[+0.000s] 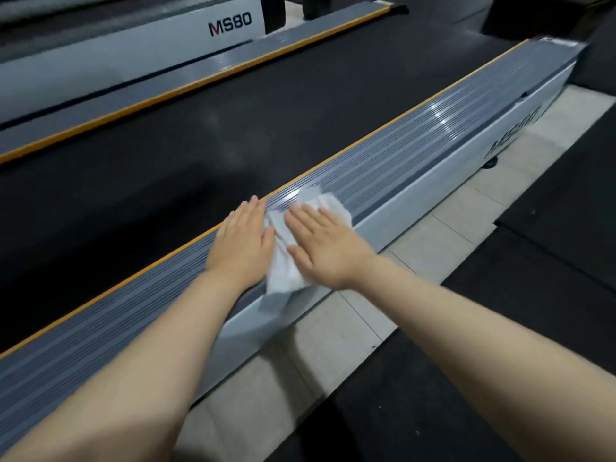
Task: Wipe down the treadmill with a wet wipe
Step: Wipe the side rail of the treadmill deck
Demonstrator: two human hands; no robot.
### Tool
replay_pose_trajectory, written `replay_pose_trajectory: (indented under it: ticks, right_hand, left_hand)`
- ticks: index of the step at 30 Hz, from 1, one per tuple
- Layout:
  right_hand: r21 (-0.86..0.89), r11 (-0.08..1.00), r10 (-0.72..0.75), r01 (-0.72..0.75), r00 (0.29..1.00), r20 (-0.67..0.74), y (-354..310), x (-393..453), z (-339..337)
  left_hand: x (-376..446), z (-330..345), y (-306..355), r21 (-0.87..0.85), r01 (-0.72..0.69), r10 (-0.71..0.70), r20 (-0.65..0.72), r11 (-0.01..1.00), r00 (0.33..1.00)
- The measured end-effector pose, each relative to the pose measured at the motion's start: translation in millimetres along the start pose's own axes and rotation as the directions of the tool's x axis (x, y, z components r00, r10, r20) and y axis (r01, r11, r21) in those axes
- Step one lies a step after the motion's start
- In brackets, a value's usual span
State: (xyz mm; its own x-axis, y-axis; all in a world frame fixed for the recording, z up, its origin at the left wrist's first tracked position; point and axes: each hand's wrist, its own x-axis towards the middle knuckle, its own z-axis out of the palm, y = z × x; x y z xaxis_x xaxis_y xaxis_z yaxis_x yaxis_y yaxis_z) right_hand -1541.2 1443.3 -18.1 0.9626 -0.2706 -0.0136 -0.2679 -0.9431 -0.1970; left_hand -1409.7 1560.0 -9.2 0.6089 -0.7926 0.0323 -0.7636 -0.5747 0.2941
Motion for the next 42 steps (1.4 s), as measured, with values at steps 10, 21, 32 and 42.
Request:
replay_pose_trajectory:
  ticks: [10,21,32,42]
  right_hand:
    - [0.009,0.830,0.557,-0.558,0.828,-0.064,175.8,55.1,-34.4]
    - [0.209,0.920,0.383,-0.330,0.870,-0.311,-17.9,4.4,30.4]
    - [0.711,0.544,0.804,-0.446,0.519,-0.289,44.1,29.5,29.1]
    - [0.861,-0.506,0.842,0.054,0.245,0.480,48.1,41.2,89.5]
  left_hand:
    - [1.7,6.2,-6.0,-0.042,-0.012,0.010,-0.063,0.999,0.998]
    - [1.6,2.2,-10.9,-0.250,0.026,-0.041,-0.056,0.968,0.998]
    - [-7.6,6.0,-9.0,0.088,-0.315,0.305,0.104,0.945,0.947]
    - [-6.4,4.5,-9.8,0.061,-0.302,0.294,0.106,0.952,0.950]
